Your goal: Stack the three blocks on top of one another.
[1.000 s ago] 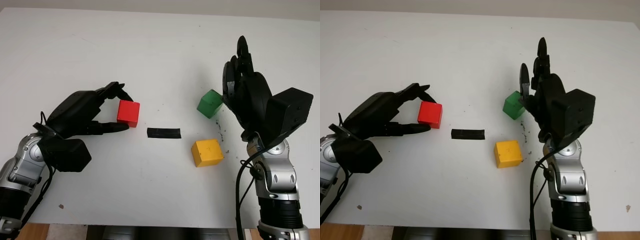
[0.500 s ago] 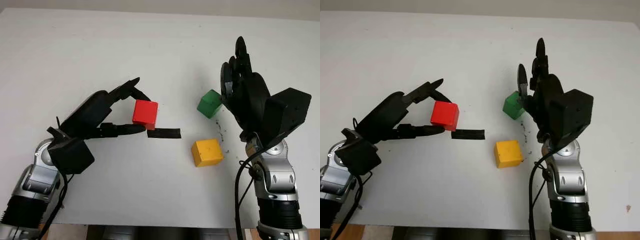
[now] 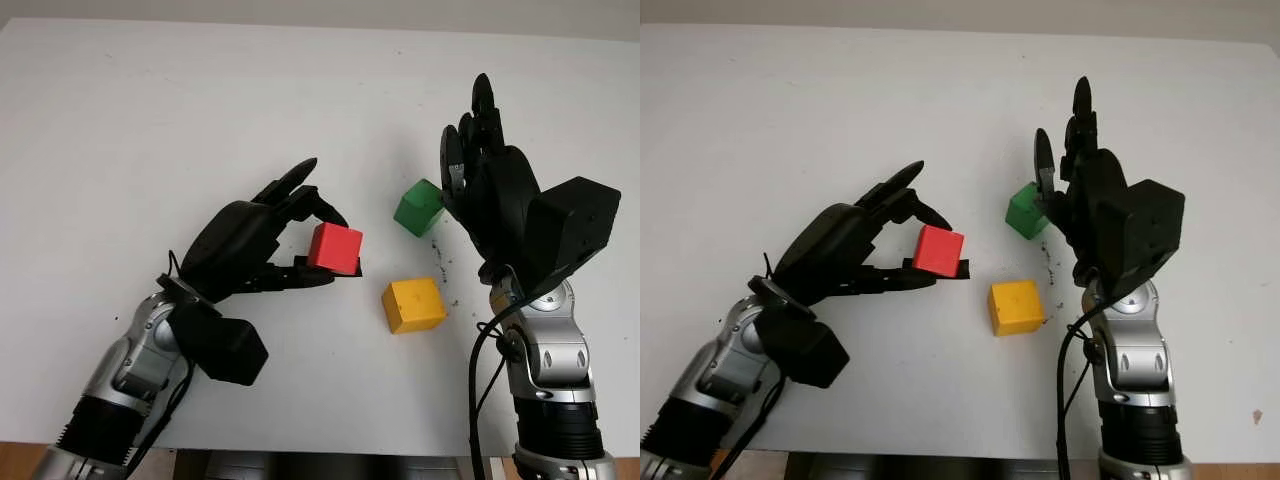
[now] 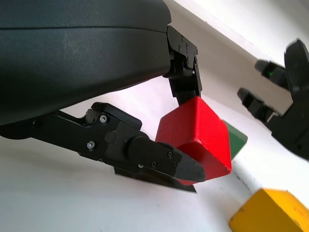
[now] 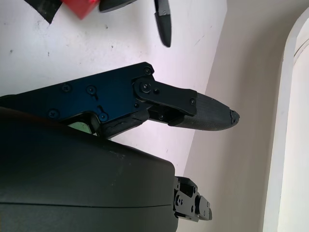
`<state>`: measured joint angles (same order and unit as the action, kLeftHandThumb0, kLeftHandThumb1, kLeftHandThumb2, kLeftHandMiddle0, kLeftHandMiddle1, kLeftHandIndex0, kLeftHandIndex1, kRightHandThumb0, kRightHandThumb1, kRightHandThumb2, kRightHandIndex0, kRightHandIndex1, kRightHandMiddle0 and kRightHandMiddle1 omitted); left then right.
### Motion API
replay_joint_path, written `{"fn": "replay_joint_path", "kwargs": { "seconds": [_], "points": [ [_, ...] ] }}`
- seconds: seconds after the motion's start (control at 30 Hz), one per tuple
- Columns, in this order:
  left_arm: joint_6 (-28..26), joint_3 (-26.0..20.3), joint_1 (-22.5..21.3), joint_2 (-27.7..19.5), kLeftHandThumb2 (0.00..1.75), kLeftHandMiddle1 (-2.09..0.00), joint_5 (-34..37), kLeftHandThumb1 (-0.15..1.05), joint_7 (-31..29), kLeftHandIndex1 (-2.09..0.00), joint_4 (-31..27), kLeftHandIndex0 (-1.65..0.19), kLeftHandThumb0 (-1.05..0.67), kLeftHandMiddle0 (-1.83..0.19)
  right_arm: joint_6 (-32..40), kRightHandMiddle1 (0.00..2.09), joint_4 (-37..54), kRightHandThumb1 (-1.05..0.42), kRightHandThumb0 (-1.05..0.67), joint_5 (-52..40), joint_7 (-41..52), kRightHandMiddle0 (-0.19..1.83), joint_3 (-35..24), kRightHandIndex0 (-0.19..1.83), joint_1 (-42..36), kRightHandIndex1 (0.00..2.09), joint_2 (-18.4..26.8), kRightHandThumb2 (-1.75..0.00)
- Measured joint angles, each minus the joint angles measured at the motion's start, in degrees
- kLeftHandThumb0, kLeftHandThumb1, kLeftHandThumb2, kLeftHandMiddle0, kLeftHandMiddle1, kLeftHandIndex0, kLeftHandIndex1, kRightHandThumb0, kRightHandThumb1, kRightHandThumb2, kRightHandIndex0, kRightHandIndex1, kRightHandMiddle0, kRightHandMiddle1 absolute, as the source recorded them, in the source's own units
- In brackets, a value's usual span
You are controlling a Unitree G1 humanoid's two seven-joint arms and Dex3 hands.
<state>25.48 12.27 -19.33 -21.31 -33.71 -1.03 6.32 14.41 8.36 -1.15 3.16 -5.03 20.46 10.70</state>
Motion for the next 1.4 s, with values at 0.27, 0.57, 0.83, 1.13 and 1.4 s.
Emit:
{"fn": "replay_joint_path", "kwargs": {
  "seconds": [0.27, 0.57, 0.83, 1.13, 1.4],
  "points": [
    [-0.76, 2.54, 0.90, 0.10, 0.07, -0.06, -8.64, 1.05, 6.77, -1.45, -0.05, -0.30, -0.43, -0.04, -0.09, 0.00, 0.00, -1.05, -0.73, -0.31, 0.14, -0.19, -0.01, -0.19, 0.00, 0.00, -0.04, -0.65],
    [-2.40, 2.98, 1.53, 0.05, 0.07, -0.05, -9.90, 1.05, 8.52, -1.45, -0.45, -0.29, -0.43, -0.05, -0.33, 0.00, 0.00, -1.05, -0.73, -0.34, 0.19, -0.19, -0.02, -0.19, -0.03, 0.00, -0.04, -0.64],
    [-5.66, 2.95, 3.25, 0.02, 0.10, -0.06, -10.07, 1.05, 8.78, -1.42, -2.71, -0.27, -0.44, -0.06, -0.32, 0.00, 0.01, -1.05, -0.71, -0.78, 0.02, -0.19, -0.07, -0.19, -0.27, 0.00, -0.06, -0.64],
    [-7.44, 2.97, 3.74, -0.16, 0.09, -0.06, -12.17, 1.05, 10.51, -1.39, -3.28, -0.31, -0.45, -0.08, -0.42, 0.00, 0.00, -1.05, -0.72, -0.87, 0.35, -0.19, -0.06, -0.19, -0.28, 0.00, -0.05, -0.65],
    [-8.33, 3.14, 3.77, -0.20, 0.09, -0.05, -12.35, 1.05, 10.64, -0.83, -3.31, -0.32, -0.51, 0.01, -0.41, 0.00, 0.01, -1.05, -0.70, -0.75, 0.05, -0.19, -0.06, -0.19, -0.33, 0.00, -0.05, -0.65]
  ]
}}
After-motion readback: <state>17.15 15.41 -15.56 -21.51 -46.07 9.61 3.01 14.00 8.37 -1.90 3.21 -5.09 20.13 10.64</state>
